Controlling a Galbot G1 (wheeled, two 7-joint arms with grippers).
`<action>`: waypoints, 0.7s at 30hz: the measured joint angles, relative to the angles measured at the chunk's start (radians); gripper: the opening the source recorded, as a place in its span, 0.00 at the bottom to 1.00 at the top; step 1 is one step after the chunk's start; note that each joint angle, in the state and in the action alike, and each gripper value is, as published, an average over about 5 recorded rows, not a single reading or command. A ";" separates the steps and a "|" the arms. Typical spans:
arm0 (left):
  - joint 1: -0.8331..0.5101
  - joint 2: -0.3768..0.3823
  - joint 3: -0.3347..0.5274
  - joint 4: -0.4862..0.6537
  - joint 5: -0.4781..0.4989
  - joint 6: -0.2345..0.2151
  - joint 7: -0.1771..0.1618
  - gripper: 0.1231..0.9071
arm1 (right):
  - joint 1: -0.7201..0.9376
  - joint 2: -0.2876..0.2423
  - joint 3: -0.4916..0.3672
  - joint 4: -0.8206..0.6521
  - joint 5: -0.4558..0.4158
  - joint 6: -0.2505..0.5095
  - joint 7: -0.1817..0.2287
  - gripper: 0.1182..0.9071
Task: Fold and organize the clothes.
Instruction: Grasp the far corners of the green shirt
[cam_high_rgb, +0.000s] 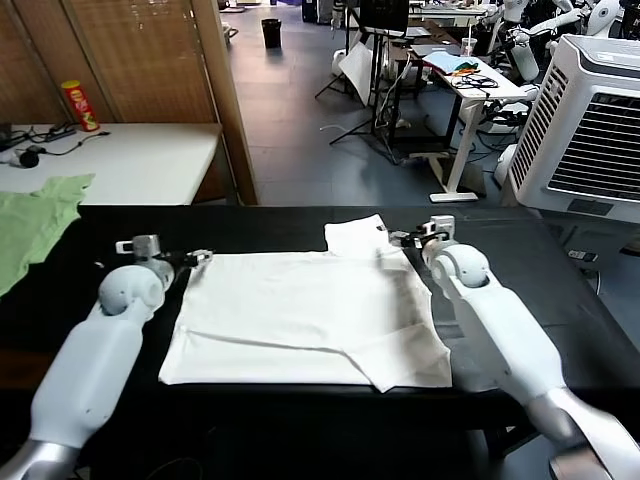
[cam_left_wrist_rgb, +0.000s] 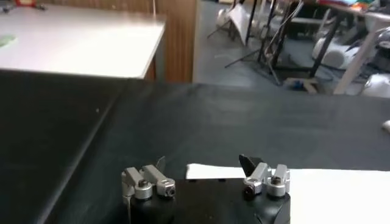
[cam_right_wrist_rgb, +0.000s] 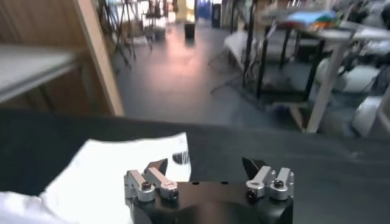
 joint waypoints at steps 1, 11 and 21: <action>-0.007 -0.002 0.002 0.010 0.001 0.000 0.002 0.86 | 0.002 0.008 0.003 -0.013 -0.003 -0.003 0.001 0.86; -0.005 -0.016 0.009 0.033 0.026 0.006 0.040 0.59 | 0.015 0.058 0.027 -0.069 -0.037 -0.030 -0.036 0.70; 0.020 -0.016 0.003 0.020 0.041 0.000 0.050 0.08 | -0.007 0.073 0.058 -0.060 -0.063 0.013 -0.046 0.05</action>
